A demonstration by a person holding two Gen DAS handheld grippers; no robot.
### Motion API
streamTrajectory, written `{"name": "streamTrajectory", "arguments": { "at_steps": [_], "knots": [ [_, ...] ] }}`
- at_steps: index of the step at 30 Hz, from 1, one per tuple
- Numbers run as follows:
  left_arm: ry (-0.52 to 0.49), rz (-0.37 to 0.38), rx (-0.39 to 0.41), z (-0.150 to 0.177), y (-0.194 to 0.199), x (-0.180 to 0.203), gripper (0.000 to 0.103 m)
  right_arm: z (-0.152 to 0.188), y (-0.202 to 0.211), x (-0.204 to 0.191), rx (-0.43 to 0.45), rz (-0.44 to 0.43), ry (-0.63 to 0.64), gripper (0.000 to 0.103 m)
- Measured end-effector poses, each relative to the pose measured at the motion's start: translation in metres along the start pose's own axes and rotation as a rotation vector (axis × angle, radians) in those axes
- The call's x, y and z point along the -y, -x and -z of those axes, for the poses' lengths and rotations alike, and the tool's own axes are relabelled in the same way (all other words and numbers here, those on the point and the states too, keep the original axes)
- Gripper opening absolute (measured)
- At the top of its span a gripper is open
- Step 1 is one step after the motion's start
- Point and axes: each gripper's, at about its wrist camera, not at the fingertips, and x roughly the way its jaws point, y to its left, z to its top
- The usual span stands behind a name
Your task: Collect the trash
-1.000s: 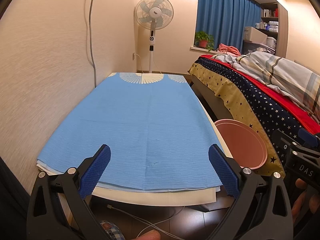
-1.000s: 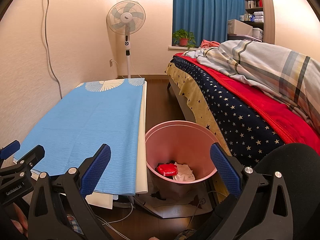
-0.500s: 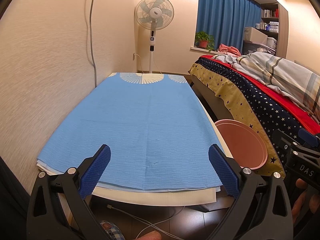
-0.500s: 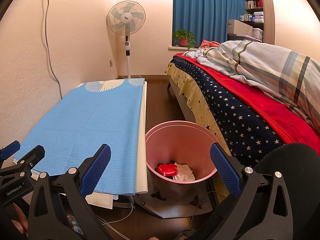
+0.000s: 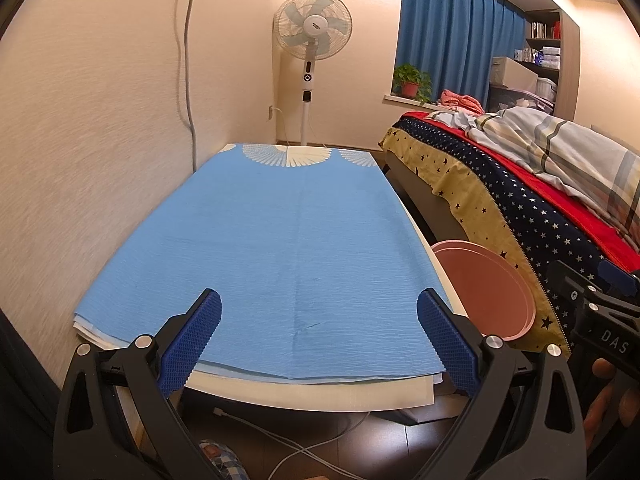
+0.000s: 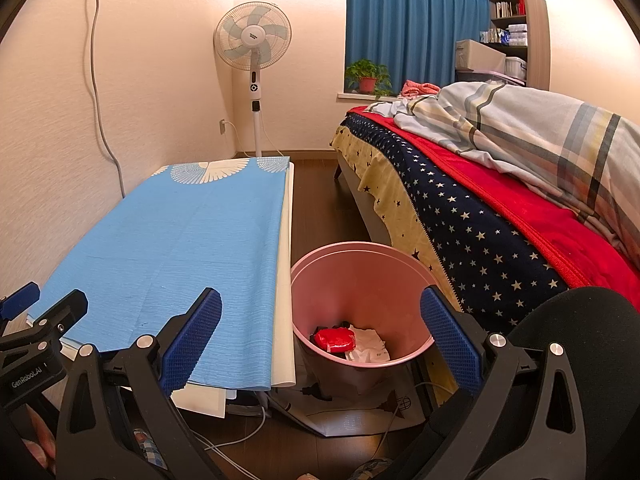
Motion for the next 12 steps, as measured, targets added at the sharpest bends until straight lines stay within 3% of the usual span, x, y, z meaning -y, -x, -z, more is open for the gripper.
{"name": "streamTrajectory", "arguments": {
  "at_steps": [12],
  "knots": [
    [0.006, -0.015, -0.007, 0.0015, -0.0009, 0.0007, 0.095, -0.0005, 0.0007, -0.001, 0.001, 0.0, 0.003, 0.098]
  ]
}}
